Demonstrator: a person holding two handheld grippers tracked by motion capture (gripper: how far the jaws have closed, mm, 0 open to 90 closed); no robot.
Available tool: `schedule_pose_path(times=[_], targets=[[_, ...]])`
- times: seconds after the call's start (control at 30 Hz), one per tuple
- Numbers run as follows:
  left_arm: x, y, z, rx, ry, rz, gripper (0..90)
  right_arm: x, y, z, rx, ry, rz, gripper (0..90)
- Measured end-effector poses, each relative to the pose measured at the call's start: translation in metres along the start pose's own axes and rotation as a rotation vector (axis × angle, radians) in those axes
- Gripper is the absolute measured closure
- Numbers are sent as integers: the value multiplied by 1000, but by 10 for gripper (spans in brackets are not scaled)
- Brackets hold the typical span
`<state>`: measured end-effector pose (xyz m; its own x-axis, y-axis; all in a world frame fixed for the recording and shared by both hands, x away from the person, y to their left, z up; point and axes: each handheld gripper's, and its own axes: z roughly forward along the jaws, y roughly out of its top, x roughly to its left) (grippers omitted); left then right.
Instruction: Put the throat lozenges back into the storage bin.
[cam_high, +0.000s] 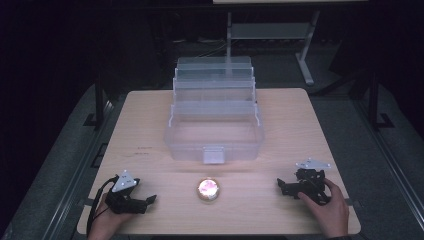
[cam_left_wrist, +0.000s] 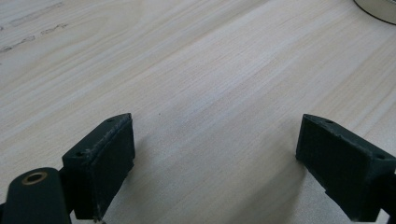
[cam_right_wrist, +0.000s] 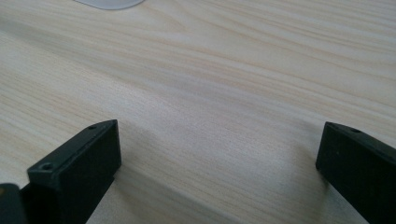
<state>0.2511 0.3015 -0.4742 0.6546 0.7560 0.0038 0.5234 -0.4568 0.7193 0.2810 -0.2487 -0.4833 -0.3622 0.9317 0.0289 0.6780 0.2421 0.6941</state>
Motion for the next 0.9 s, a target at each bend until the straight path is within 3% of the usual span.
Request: schedule_pose_path(times=[0.33, 0.9], targets=[[-3, 8, -1, 51, -20, 8, 120, 0, 0, 0, -1, 1, 2, 0], [-11, 25, -7, 60, -57, 34, 122, 0, 0, 0, -2, -1, 1, 0]])
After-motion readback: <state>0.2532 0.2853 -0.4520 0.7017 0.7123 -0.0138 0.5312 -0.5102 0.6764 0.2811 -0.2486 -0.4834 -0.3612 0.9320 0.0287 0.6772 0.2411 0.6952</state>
